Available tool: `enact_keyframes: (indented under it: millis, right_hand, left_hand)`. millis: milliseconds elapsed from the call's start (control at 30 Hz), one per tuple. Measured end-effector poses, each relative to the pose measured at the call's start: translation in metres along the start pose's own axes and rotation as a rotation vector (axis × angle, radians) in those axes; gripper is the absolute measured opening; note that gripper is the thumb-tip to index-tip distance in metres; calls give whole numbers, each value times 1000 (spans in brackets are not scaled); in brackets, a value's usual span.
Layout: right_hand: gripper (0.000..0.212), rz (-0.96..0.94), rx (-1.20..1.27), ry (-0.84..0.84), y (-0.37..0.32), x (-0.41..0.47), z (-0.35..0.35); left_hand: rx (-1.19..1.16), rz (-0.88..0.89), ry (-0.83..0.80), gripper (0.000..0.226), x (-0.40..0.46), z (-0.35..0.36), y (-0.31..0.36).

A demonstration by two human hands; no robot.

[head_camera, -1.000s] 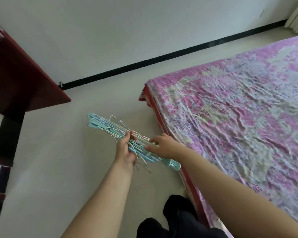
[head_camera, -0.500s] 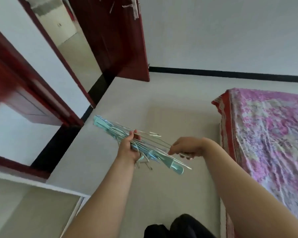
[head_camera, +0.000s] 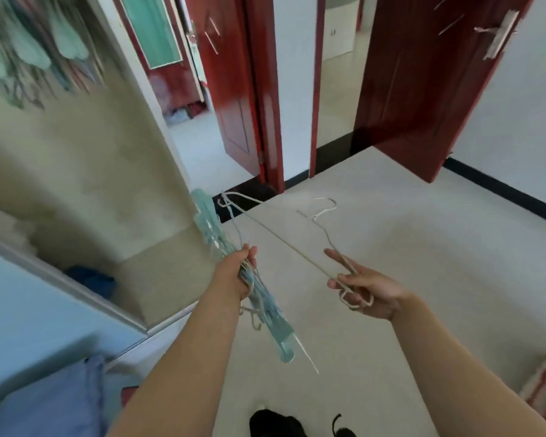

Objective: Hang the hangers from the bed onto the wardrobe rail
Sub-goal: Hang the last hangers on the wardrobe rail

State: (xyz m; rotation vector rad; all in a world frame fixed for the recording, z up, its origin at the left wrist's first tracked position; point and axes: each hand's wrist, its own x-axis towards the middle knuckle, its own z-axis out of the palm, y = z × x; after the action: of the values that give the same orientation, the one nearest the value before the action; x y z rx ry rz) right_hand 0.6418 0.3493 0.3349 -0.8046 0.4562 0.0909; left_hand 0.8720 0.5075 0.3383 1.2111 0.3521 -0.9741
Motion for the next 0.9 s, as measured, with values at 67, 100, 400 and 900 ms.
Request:
enact_keyframes:
  millis: [67,100,400,900]
  right_hand:
    - [88,12,12,-61,-5,16,20]
    - [83,20,2,-90,-8,23,30]
    - [45,81,-293,-43,-25,112,129]
    - [32,155,-410,117,24,277,230]
  left_hand:
    - [-37,47,35,13,-5,-29,14]
    - [-29,70,42,14,-7,-45,22]
    - [-34,124,118,17,0,-168,96]
    - [3,147,115,14,27,-299,242]
